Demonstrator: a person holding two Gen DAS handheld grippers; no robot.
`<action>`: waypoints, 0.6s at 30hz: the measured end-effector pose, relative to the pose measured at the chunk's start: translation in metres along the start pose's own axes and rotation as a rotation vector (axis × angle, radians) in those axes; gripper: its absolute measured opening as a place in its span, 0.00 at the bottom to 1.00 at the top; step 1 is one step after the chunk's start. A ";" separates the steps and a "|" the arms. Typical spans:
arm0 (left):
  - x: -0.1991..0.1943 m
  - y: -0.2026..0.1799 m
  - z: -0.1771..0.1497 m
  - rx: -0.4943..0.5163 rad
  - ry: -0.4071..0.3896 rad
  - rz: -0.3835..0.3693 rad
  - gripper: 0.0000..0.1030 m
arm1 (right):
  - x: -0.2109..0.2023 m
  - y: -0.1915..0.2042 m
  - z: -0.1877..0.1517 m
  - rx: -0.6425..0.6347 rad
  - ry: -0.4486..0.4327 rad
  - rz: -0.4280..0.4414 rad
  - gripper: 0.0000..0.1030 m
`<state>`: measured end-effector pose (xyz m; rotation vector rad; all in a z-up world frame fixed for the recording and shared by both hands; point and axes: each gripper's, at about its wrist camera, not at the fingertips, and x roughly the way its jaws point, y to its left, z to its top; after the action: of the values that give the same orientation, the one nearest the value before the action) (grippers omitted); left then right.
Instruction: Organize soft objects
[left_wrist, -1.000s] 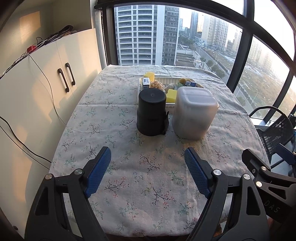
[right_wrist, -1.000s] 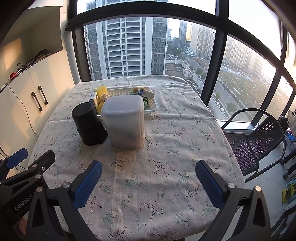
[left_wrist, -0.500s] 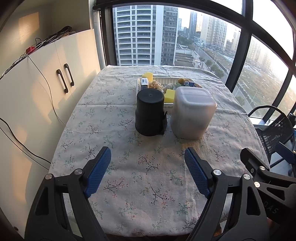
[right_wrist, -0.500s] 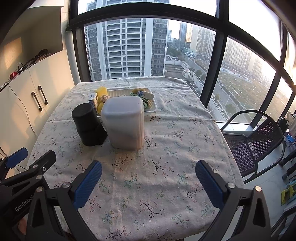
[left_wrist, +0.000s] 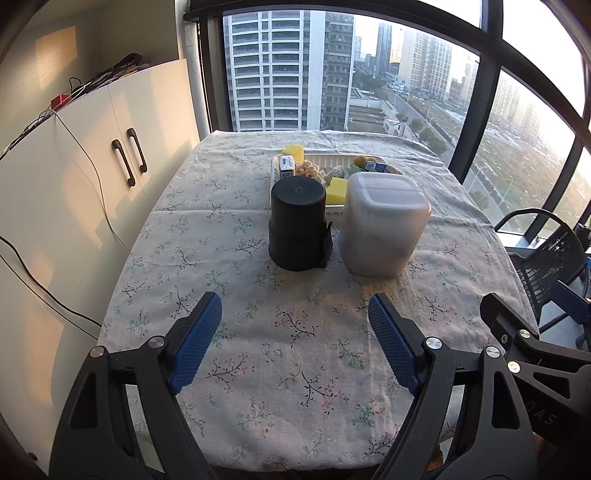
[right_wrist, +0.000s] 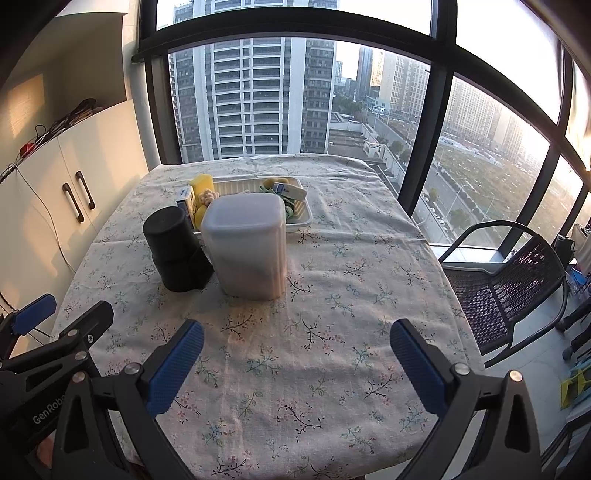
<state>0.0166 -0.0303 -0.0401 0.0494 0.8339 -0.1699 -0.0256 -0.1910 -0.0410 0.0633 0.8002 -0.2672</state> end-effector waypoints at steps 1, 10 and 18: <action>0.000 0.000 0.000 -0.001 0.001 0.000 0.79 | 0.000 0.000 0.000 0.000 0.000 0.001 1.00; 0.000 0.000 0.000 0.001 -0.001 -0.001 0.79 | -0.001 0.000 0.000 0.000 -0.001 0.001 1.00; 0.000 0.001 0.000 0.002 0.000 -0.002 0.79 | -0.001 0.000 0.000 0.001 0.001 -0.001 1.00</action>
<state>0.0168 -0.0296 -0.0397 0.0501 0.8335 -0.1726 -0.0267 -0.1907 -0.0406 0.0641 0.8011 -0.2682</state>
